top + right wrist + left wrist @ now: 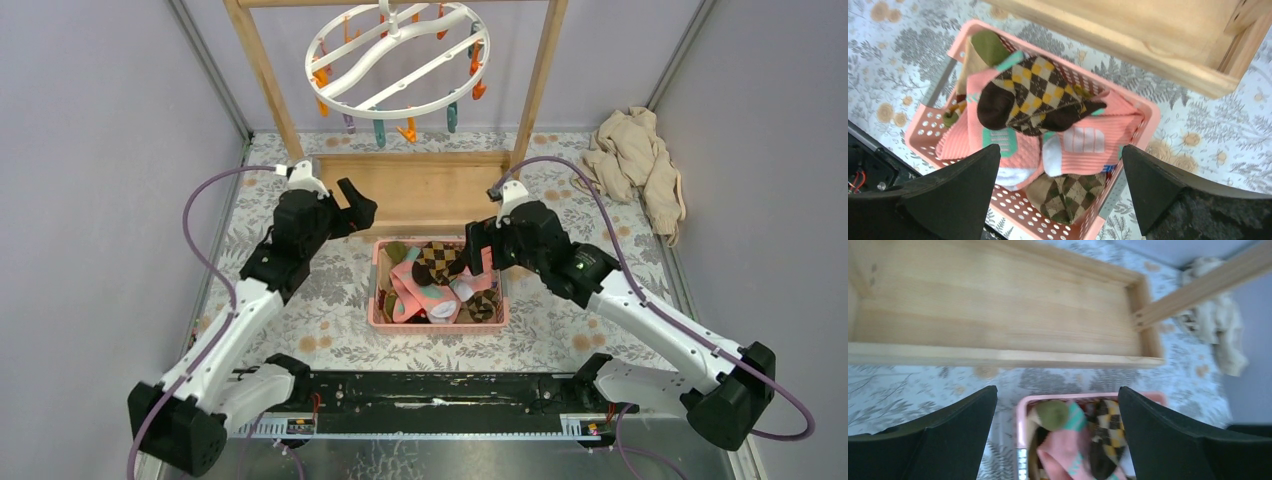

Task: Remove the socks clipped to the hanger
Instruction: Adjust the clothesline at the center of the board, then reset both arms

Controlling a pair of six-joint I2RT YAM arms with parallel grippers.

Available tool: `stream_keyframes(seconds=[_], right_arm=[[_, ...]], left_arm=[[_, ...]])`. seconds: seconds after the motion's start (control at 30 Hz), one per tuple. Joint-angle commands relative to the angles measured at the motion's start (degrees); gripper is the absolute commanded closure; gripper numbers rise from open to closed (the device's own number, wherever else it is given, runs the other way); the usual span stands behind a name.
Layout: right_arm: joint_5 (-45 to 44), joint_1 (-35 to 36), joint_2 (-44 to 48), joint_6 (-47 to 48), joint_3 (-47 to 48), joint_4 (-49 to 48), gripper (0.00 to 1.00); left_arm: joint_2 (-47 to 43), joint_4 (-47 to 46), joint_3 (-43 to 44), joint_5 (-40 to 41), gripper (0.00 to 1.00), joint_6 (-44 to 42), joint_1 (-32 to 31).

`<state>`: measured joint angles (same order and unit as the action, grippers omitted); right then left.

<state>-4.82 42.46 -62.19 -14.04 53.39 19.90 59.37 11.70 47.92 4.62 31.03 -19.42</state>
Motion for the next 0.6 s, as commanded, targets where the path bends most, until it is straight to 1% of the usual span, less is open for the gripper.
stream_keyframes(seconds=[0.0,0.07,0.17,0.23,0.33,0.4,0.47,0.53,0.57], right_arm=[[-0.5,-0.5,0.9,3.0,6.9,-2.8,0.00],[-2.3,-0.5,0.1,4.0,9.9,-2.8,0.00],[-4.6,-0.7,-1.9,4.9,15.1,-2.3,0.00],[-4.3,-1.1,-4.0,6.5,19.4,-1.5,0.00],[-7.6,-3.0,-6.3,7.2,25.3,1.0,0.00],[-7.3,-6.5,-6.2,6.9,27.0,0.7,0.00],[-4.6,-12.2,-6.0,5.6,27.8,0.7,0.00],[-1.8,-18.7,-5.2,4.3,27.2,0.4,0.00],[-1.5,-20.9,-4.5,3.8,26.4,-0.2,0.00]], left_arm=[[-6.6,-2.0,1.3,-7.9,0.01,0.2,-1.2],[-7.0,-2.6,4.1,-8.5,0.01,-0.8,-1.3],[-4.9,-4.2,8.8,-7.3,0.01,-2.7,-1.3],[-2.7,-5.2,11.9,-5.2,0.02,-4.2,-1.3],[-0.7,-6.2,15.6,-0.1,0.02,-8.4,-0.7],[0.4,-6.2,17.6,1.3,0.02,-10.6,0.7],[0.9,-6.9,17.9,-0.5,0.02,-12.2,3.5],[0.3,-7.1,16.8,1.1,0.02,-13.5,4.4],[-0.4,-7.6,15.5,2.2,0.02,-14.1,4.6]])
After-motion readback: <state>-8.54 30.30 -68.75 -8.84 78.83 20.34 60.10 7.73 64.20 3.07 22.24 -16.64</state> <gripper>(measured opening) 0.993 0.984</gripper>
